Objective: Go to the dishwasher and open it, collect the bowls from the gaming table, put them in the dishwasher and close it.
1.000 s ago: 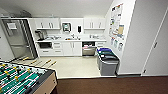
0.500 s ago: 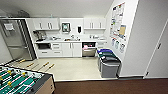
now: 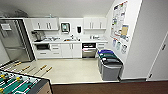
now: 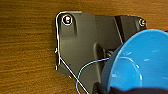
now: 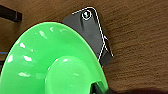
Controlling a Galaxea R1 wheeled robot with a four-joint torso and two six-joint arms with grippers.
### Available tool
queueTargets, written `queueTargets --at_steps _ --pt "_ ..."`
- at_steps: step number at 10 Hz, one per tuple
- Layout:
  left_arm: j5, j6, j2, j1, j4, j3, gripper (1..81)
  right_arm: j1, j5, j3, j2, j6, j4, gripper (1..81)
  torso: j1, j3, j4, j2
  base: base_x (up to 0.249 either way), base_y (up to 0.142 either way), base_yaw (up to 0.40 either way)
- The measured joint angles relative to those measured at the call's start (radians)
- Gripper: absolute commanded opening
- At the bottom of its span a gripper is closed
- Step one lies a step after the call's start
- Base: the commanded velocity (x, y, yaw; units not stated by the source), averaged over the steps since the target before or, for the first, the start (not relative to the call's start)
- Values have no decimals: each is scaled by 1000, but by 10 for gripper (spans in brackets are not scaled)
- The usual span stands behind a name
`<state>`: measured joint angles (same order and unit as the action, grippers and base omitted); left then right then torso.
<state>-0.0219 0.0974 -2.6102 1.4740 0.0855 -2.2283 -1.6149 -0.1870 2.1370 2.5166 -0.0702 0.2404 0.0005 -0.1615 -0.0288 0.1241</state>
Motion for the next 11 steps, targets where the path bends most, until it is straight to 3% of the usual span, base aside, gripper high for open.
queueTargets --at_steps 11 --pt "1 7 -107 2 -12 -171 10 0 -3 23 17 0 -13 10 0 0 0 0 209 0 0"
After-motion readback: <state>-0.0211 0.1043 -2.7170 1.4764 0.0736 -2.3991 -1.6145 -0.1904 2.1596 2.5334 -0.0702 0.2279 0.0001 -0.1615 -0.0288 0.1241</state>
